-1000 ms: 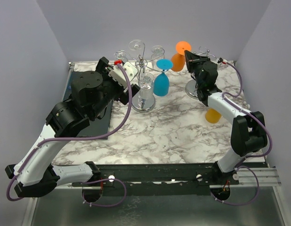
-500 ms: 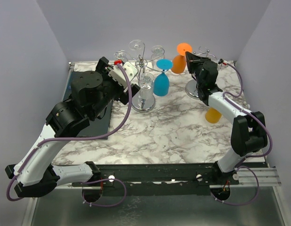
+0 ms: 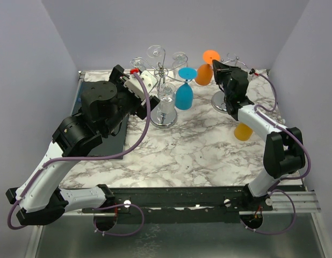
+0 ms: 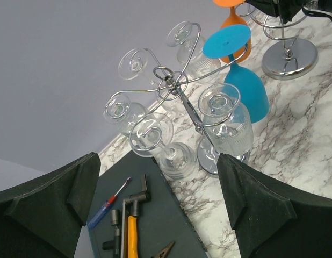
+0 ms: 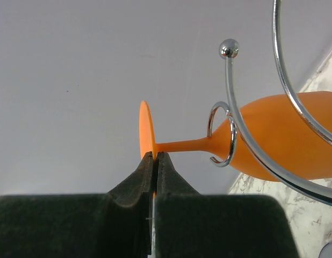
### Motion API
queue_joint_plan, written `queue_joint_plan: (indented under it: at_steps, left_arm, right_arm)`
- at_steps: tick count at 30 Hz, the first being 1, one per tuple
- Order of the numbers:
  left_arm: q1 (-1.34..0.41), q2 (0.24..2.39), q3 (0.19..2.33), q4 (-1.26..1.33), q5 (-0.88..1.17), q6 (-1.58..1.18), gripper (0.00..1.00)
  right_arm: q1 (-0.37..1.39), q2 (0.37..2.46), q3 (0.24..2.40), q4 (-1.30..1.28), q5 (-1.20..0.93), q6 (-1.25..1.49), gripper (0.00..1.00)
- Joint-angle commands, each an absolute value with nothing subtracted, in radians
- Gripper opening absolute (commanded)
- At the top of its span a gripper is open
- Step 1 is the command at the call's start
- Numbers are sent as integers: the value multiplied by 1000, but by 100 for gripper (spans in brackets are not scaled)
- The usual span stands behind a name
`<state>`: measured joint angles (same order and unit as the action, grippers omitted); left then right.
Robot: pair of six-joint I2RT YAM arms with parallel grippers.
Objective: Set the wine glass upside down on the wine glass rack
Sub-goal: Place the wine glass at the wine rack.
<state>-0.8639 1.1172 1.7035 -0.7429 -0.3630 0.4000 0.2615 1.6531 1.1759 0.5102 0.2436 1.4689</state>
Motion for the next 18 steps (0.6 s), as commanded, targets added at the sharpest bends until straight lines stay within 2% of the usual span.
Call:
queue_joint_plan:
  at_steps: [1,9,18]
  left_arm:
    - [-859,1115,1725,-732,-344,385,99]
    - [-859,1115,1721,-730,-341,382,99]
    - [-859,1112,1717,-730,-344,383,99]
  right_arm:
    - [252,1635,1172,473,295,1485,0]
    - [251,1601,1133,470,362,1482,1]
    - [251,1592,1100,490,302,1496,0]
